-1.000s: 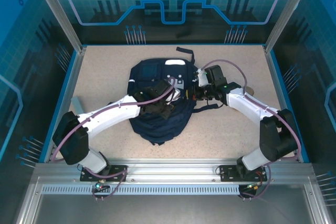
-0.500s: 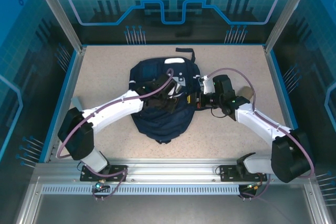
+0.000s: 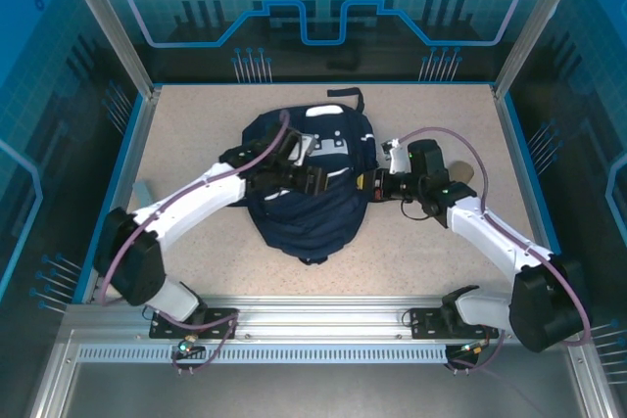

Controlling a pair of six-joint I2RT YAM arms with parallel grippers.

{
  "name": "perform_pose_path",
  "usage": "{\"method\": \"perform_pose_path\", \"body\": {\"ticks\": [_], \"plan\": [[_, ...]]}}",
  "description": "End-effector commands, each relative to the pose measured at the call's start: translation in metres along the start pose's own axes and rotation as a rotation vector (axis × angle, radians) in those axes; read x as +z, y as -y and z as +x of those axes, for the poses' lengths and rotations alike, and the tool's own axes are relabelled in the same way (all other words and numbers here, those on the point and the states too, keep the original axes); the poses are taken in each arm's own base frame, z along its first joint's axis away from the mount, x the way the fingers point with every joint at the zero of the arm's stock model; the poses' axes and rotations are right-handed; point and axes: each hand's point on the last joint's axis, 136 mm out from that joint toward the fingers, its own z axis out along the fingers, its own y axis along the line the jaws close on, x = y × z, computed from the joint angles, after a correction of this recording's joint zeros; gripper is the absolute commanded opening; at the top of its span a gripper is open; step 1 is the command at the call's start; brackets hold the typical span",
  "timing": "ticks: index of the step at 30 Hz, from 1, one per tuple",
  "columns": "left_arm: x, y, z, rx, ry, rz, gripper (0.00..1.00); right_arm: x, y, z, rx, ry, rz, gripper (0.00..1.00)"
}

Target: Pack books, pencil case, and school supplies into a backpack

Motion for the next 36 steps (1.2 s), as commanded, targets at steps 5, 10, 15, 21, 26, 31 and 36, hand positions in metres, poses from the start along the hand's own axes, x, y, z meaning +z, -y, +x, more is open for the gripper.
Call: {"method": "perform_pose_path", "body": {"ticks": [5, 10, 15, 21, 26, 31, 36], "plan": [[-0.027, 0.001, 0.021, 0.193, 0.039, 0.065, 0.74, -0.004, -0.013, -0.022, 0.017, 0.01, -0.05, 0.0], [-0.018, -0.014, 0.041, 0.264, -0.03, 0.012, 0.73, -0.002, -0.009, -0.023, 0.029, 0.002, -0.031, 0.0], [-0.002, -0.012, 0.055, 0.295, -0.104, 0.042, 0.69, -0.004, -0.013, -0.037, 0.022, 0.014, -0.028, 0.0], [0.019, -0.009, 0.065, 0.353, -0.175, 0.036, 0.68, -0.004, -0.012, -0.039, 0.028, 0.014, -0.023, 0.0], [0.035, -0.02, 0.054, 0.371, -0.169, -0.053, 0.58, -0.005, -0.014, -0.037, 0.025, 0.005, -0.032, 0.0], [0.041, -0.027, 0.032, 0.368, -0.098, -0.127, 0.31, -0.006, -0.015, -0.028, 0.008, -0.015, -0.04, 0.0], [0.036, -0.017, 0.013, 0.354, -0.012, -0.107, 0.14, -0.007, -0.017, -0.011, -0.028, -0.05, -0.047, 0.0]]}}
